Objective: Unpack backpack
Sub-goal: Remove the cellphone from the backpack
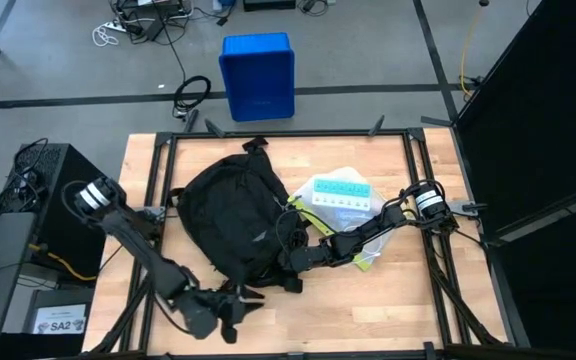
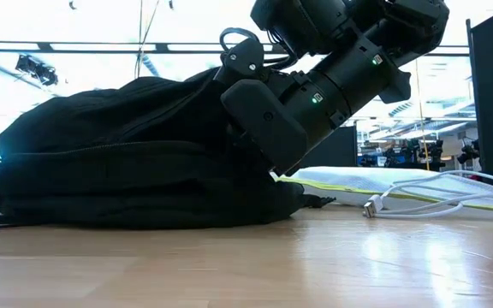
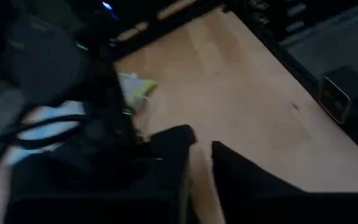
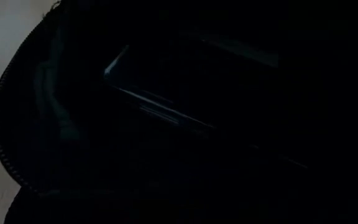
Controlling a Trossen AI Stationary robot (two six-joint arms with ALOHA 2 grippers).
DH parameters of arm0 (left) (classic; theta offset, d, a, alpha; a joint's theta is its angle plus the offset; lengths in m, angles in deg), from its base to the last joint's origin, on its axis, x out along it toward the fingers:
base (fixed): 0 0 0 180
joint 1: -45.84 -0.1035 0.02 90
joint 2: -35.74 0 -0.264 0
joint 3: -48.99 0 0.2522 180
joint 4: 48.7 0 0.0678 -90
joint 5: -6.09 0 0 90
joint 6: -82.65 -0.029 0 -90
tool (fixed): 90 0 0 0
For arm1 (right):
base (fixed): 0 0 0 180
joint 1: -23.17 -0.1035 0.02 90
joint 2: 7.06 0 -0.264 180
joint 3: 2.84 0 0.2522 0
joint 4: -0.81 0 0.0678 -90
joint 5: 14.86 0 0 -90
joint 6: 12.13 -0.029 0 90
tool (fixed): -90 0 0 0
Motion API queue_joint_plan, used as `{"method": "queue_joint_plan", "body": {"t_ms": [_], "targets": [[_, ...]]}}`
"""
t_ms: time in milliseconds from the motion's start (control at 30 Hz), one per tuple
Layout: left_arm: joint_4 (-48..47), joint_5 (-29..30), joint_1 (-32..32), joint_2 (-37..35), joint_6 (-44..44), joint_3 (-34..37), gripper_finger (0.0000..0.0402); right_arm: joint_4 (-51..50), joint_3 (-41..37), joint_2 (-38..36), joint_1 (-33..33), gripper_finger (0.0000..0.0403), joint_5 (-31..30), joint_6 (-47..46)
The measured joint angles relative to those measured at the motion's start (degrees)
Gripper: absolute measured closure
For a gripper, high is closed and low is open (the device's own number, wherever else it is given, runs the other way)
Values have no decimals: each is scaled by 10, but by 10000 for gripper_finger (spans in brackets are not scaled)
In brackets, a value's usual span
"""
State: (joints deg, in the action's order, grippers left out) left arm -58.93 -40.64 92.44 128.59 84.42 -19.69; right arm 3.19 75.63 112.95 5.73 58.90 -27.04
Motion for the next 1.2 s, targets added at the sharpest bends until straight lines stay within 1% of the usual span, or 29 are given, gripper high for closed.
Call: {"method": "queue_joint_plan", "body": {"t_ms": [133,233,300,367,467,633,667,767,900,1067,1200], "targets": [[6,-8,-29,27,4,0,229,0,0,0,1,402,0,0],[29,-8,-49,49,4,0,165,0,0,0,0,399,0,0],[43,-18,-60,62,3,0,131,0,0,0,1,398,0,0],[54,-49,-71,72,7,0,110,0,0,0,1,399,0,0],[61,-88,-87,80,30,0,103,1,0,0,1,402,0,0],[34,-96,-108,82,49,0,111,1,0,0,1,397,0,1],[23,-88,-112,82,49,0,113,1,0,0,1,397,0,1],[-26,-40,-123,82,63,0,116,1,0,0,1,399,0,1],[-86,-6,-132,81,88,-2,117,1,0,0,1,402,7,1],[-148,6,-142,64,139,-2,117,2,0,0,2,398,11,4],[-228,4,-148,38,196,-1,117,1,0,0,1,401,13,5]]}}
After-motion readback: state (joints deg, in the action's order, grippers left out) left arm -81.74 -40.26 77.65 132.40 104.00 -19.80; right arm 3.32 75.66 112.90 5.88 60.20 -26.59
